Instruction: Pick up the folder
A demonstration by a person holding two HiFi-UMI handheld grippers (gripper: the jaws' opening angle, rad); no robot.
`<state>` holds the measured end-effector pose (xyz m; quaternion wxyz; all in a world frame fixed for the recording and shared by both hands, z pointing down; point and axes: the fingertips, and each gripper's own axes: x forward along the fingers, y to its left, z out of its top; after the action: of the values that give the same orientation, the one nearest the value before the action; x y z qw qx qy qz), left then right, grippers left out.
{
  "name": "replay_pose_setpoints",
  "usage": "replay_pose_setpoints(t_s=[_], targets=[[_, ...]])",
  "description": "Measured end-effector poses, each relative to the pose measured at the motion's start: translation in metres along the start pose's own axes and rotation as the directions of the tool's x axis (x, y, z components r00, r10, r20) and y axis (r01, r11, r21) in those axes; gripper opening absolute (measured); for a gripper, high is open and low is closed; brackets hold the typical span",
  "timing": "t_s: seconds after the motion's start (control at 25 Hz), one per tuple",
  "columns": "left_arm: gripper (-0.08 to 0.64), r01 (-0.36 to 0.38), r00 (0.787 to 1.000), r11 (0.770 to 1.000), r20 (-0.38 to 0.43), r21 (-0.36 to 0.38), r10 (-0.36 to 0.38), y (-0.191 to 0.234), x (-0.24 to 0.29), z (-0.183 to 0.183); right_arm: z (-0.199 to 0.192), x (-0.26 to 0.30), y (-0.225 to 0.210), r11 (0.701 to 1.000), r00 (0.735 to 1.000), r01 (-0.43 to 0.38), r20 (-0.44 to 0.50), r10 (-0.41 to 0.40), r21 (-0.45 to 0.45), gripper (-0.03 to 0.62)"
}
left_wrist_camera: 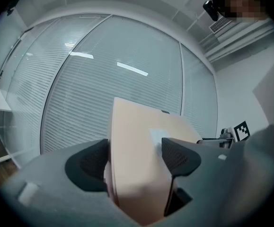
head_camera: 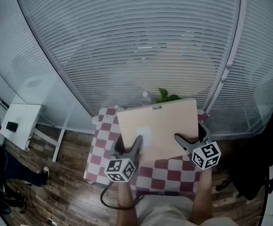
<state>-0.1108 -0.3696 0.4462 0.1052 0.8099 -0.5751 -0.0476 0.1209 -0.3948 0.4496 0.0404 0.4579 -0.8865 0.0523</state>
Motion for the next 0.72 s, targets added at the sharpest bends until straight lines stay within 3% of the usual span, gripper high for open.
replay_pose_setpoints(t_s=[0.32, 0.72], targets=[[0.351, 0.024, 0.998, 0.999, 0.060, 0.045, -0.026, -0.009, 0.012, 0.022, 0.022, 0.000, -0.010, 0.999, 0.997, 0.012, 0.077, -0.009, -0.031, 0.482], [0.351, 0.043, 0.997, 0.998, 0.063, 0.044, -0.045, -0.013, 0.008, 0.024, 0.026, -0.009, -0.008, 0.999, 0.996, 0.024, 0.086, -0.021, -0.035, 0.482]])
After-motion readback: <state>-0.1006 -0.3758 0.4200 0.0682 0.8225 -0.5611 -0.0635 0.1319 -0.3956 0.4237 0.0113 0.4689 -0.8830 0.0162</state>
